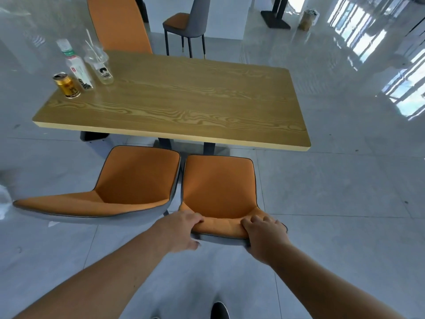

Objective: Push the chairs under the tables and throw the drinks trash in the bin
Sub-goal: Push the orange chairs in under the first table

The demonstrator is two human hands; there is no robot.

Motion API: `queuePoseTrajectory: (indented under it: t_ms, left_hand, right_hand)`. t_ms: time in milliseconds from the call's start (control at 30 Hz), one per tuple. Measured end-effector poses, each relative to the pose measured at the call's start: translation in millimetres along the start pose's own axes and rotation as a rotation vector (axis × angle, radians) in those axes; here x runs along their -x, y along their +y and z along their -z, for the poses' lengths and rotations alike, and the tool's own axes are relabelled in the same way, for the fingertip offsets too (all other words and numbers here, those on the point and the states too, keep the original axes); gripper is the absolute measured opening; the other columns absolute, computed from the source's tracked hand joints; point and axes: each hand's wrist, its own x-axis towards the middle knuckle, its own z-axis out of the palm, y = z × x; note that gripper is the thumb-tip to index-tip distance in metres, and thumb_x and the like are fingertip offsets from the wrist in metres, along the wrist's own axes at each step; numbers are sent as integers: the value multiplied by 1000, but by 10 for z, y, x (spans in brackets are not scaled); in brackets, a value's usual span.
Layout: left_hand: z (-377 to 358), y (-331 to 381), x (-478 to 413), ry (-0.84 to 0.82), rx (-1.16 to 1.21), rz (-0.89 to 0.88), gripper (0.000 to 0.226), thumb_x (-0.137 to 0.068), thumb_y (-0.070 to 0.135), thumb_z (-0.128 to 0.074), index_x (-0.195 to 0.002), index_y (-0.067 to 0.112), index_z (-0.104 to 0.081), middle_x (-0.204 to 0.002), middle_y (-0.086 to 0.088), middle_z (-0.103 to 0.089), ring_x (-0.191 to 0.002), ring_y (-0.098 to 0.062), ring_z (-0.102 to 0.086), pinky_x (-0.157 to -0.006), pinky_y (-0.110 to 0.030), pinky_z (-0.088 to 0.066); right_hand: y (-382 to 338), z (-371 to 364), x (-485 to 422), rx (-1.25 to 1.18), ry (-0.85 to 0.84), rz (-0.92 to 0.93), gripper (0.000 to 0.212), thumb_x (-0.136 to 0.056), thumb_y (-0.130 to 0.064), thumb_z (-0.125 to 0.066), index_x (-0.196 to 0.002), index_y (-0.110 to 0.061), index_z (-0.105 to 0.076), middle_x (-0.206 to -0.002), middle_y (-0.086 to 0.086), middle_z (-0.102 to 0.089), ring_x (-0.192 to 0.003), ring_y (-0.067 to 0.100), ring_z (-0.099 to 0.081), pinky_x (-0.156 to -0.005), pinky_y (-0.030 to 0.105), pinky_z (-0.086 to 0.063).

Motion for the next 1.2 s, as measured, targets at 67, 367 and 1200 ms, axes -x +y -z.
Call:
queuePoseTrajectory:
  t_ms: [67, 367, 1200]
  left_hand:
    - [120, -274, 163, 55, -210, 37, 72, -87, 60, -71, -148, 37, -42, -141, 7, -53, -126, -20, -50, -107, -45, -43]
    - [444, -1936, 844, 221, -333, 311, 47, -90, 41, -65, -136, 41, -56, -119, 12, -65, -108, -18, -61, -92, -39, -49]
    - [2571, -243, 845, 620, -139, -80, 92, -87, 82, -48, -160, 29, -30, -165, -4, -36, -150, -28, -32, -119, -53, -33]
  right_hand:
    - [-291, 43, -6, -49, 41, 47, 42, -98, -48, -62, -135, -30, -53, -124, -2, -64, -117, 29, -61, -99, 50, -52]
    - [-1436, 93, -305, -47, 150, -36, 23, -103, -26, -58, -126, -24, -59, -113, 0, -70, -105, 27, -66, -91, 44, -52]
    - [-615, 2350, 181, -249, 643, -175, 87, -93, -77, -48, -162, -27, -32, -164, 6, -42, -152, 32, -33, -121, 53, -34]
